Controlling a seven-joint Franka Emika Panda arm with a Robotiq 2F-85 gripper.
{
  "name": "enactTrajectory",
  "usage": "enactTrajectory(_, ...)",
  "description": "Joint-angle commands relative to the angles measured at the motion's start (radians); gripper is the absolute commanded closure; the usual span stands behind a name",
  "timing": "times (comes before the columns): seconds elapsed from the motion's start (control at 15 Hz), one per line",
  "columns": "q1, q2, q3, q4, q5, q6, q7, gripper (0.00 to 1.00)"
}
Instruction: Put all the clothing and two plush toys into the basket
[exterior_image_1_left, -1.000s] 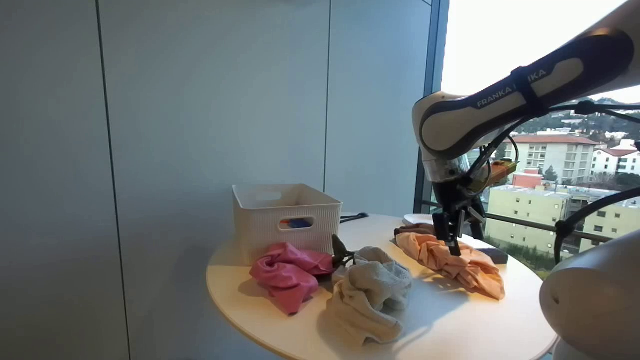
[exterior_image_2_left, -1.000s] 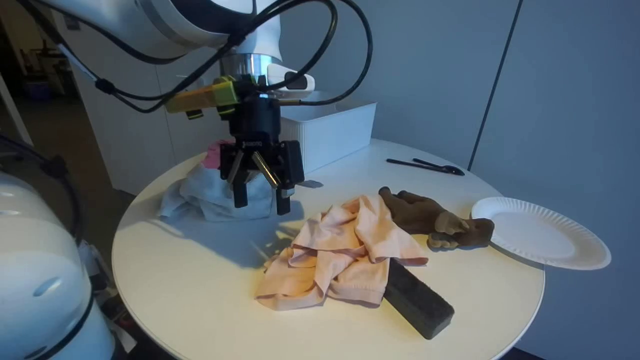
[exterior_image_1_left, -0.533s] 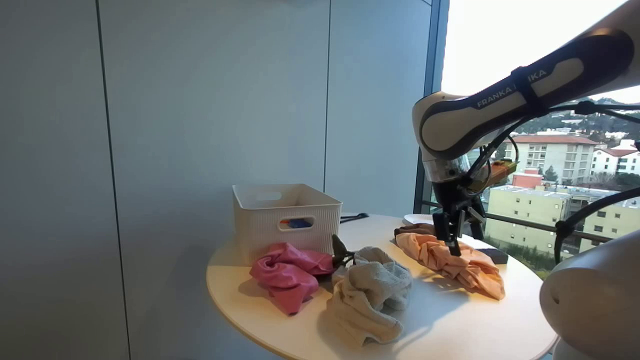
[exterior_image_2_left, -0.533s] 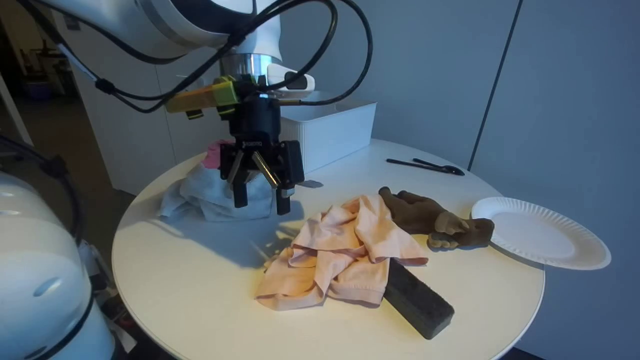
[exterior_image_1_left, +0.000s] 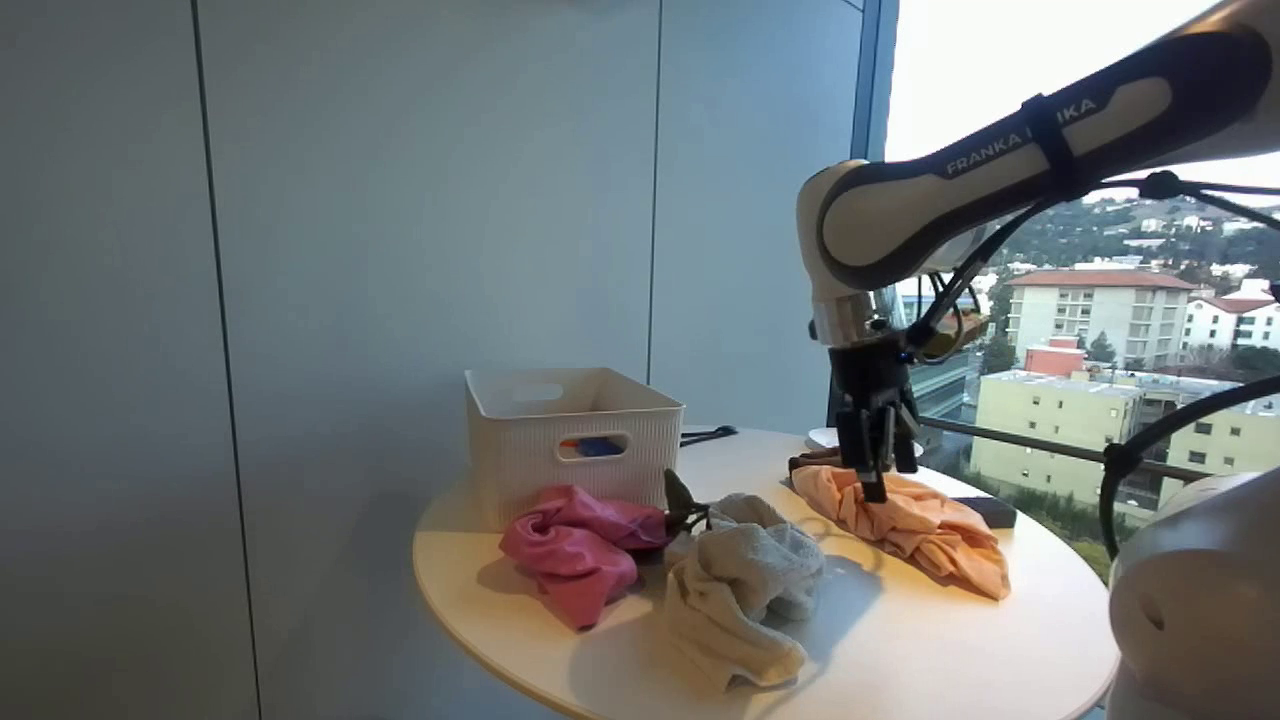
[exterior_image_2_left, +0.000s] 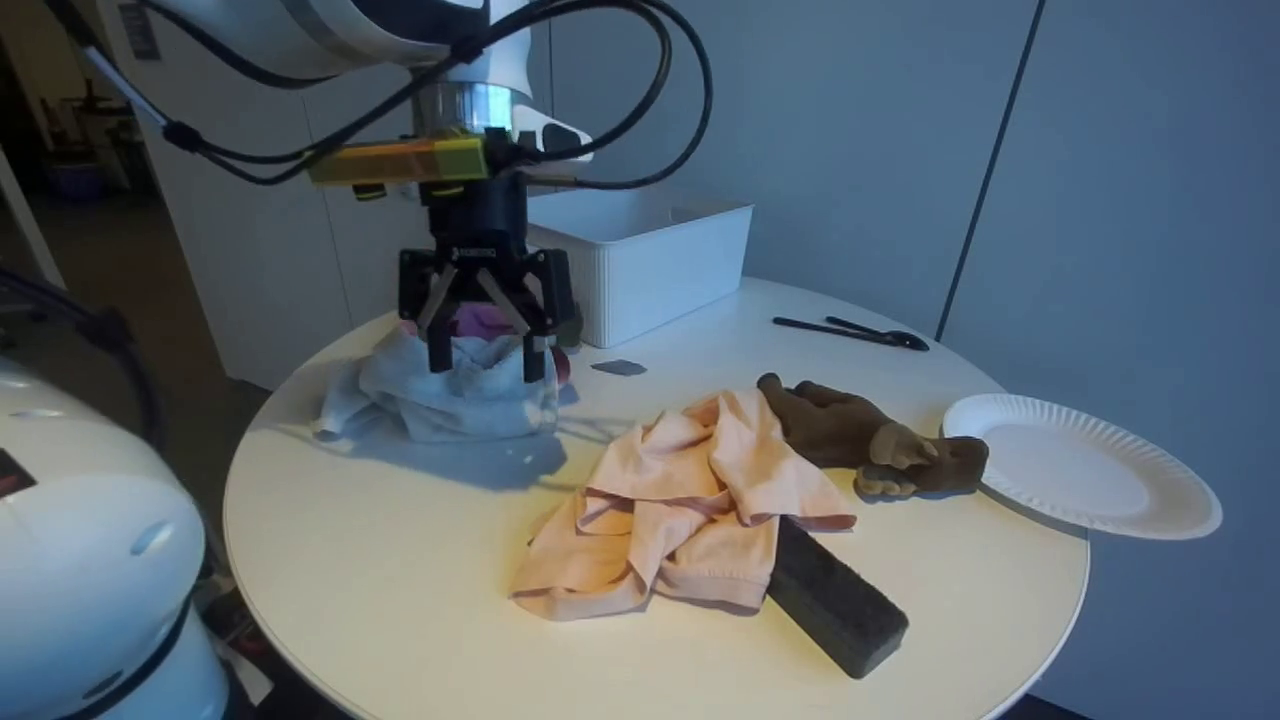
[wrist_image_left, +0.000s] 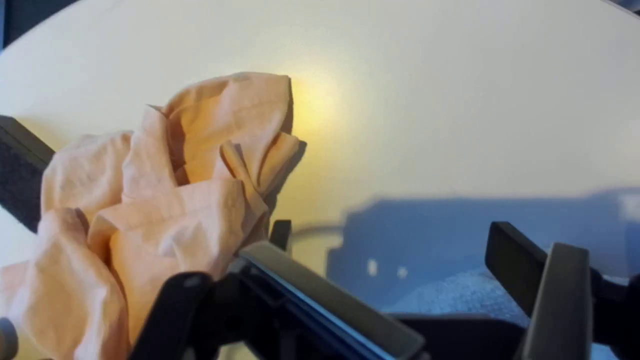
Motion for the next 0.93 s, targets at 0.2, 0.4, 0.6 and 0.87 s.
enactTrajectory(0.2, 0.189, 0.082, 0.009, 0.052, 0.081, 0.153, -0.158, 0.0)
enactTrajectory(0.4, 0.192, 0.189, 0.03, -0.006, -0.026, 0.412, -0.182, 0.0)
enactTrajectory(0.6, 0.206, 0.32, -0.004, 0.014, 0.034, 0.44, -0.263, 0.0)
enactTrajectory(0.87, 0.173, 0.393, 0.011, 0.027, 0.04, 0.433, -0.242, 0.32)
